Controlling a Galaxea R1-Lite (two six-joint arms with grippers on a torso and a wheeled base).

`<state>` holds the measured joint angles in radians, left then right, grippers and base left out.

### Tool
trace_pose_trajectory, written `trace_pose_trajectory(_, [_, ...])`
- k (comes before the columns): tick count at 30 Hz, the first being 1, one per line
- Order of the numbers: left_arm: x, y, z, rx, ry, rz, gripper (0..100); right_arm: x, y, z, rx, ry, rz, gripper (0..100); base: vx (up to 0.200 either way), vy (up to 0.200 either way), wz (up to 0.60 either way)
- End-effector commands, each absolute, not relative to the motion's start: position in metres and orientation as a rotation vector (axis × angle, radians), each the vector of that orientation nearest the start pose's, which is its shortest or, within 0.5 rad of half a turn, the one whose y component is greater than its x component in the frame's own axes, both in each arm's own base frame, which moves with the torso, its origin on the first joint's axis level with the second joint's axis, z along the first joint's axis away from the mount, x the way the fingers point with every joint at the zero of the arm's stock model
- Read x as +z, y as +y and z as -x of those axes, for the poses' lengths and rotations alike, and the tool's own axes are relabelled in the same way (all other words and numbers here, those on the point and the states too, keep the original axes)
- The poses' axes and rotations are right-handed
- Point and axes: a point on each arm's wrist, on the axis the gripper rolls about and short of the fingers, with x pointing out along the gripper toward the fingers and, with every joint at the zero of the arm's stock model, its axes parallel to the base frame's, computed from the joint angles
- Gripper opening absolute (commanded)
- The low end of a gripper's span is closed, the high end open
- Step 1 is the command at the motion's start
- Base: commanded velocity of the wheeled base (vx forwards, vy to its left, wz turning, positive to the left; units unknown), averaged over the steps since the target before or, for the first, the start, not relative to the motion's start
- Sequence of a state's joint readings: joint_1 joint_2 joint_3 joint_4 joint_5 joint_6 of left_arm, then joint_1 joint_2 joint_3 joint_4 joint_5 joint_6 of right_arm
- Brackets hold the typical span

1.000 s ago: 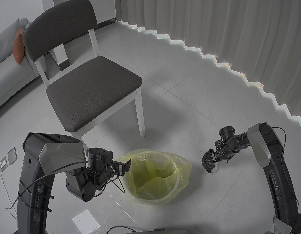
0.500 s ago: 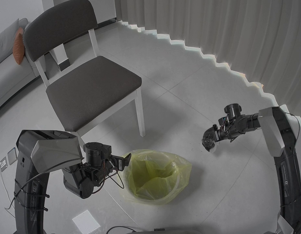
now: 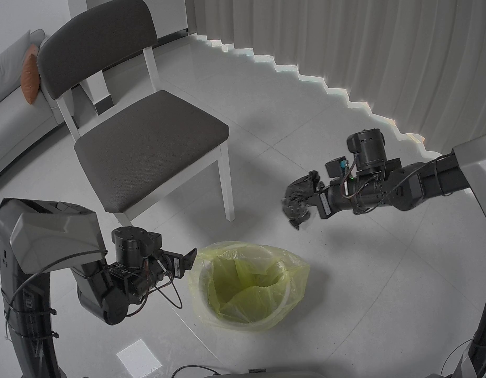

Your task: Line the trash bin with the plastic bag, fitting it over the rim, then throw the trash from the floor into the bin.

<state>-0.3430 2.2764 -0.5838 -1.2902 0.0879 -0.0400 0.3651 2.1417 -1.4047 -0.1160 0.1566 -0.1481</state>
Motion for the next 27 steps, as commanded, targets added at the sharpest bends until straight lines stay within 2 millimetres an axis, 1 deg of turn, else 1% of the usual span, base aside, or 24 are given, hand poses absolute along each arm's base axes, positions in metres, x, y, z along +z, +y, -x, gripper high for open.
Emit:
trace_pose_trajectory(1, [0.026, -0.095, -0.301, -0.211, 0.388, -0.044, 100, 0.167, 0.195, -0.332, 0.674, 0.475, 0.247, 0, 0.0, 0.0, 0.0])
trace_pose_trajectory(2, [0.026, -0.095, -0.301, -0.211, 0.388, -0.044, 100, 0.167, 0.195, -0.332, 0.674, 0.475, 0.247, 0, 0.0, 0.0, 0.0])
trace_pose_trajectory(3, [0.029, -0.091, -0.296, -0.201, 0.377, -0.04, 100, 0.156, 0.214, -0.314, 0.721, 0.489, 0.275, 0, 0.0, 0.0, 0.0])
trace_pose_trajectory(5, [0.032, -0.088, -0.293, -0.198, 0.365, -0.037, 100, 0.149, 0.225, -0.306, 0.74, 0.506, 0.295, 0, 0.0, 0.0, 0.0])
trace_pose_trajectory(7, [0.032, -0.088, -0.292, -0.198, 0.362, -0.036, 100, 0.147, 0.231, -0.3, 0.755, 0.511, 0.303, 0, 0.0, 0.0, 0.0])
trace_pose_trajectory(10, [0.029, -0.087, -0.289, -0.201, 0.361, -0.034, 100, 0.138, 0.244, -0.29, 0.789, 0.535, 0.32, 0, 0.0, 0.0, 0.0])
trace_pose_trajectory(12, [0.027, -0.087, -0.288, -0.202, 0.36, -0.031, 100, 0.134, 0.252, -0.28, 0.819, 0.547, 0.331, 0, 0.0, 0.0, 0.0])
trace_pose_trajectory(13, [0.027, -0.087, -0.288, -0.202, 0.36, -0.031, 100, 0.134, 0.252, -0.28, 0.819, 0.547, 0.331, 0, 0.0, 0.0, 0.0])
trace_pose_trajectory(14, [0.022, -0.086, -0.288, -0.2, 0.366, -0.031, 100, 0.13, 0.258, -0.271, 0.848, 0.56, 0.346, 0, 0.0, 0.0, 0.0])
trace_pose_trajectory(16, [0.019, -0.084, -0.29, -0.195, 0.362, -0.028, 100, 0.126, 0.263, -0.264, 0.868, 0.573, 0.358, 0, 0.0, 0.0, 0.0])
trace_pose_trajectory(17, [0.017, -0.082, -0.291, -0.189, 0.36, -0.028, 100, 0.121, 0.265, -0.262, 0.875, 0.586, 0.369, 0, 0.0, 0.0, 0.0])
trace_pose_trajectory(19, [0.014, -0.082, -0.291, -0.187, 0.354, -0.026, 100, 0.106, 0.269, -0.262, 0.879, 0.621, 0.391, 0, 0.0, 0.0, 0.0])
trace_pose_trajectory(22, [0.011, -0.081, -0.291, -0.188, 0.35, -0.025, 100, 0.093, 0.275, -0.262, 0.884, 0.652, 0.408, 0, 0.0, 0.0, 0.0])
trace_pose_trajectory(25, [0.011, -0.08, -0.29, -0.186, 0.35, -0.026, 100, 0.081, 0.28, -0.266, 0.886, 0.674, 0.418, 0, 0.0, 0.0, 0.0])
trace_pose_trajectory(26, [0.011, -0.08, -0.29, -0.186, 0.35, -0.026, 100, 0.081, 0.28, -0.266, 0.886, 0.674, 0.418, 0, 0.0, 0.0, 0.0])
trace_pose_trajectory(27, [0.011, -0.079, -0.291, -0.182, 0.351, -0.025, 100, 0.075, 0.284, -0.269, 0.887, 0.681, 0.425, 0, 0.0, 0.0, 0.0])
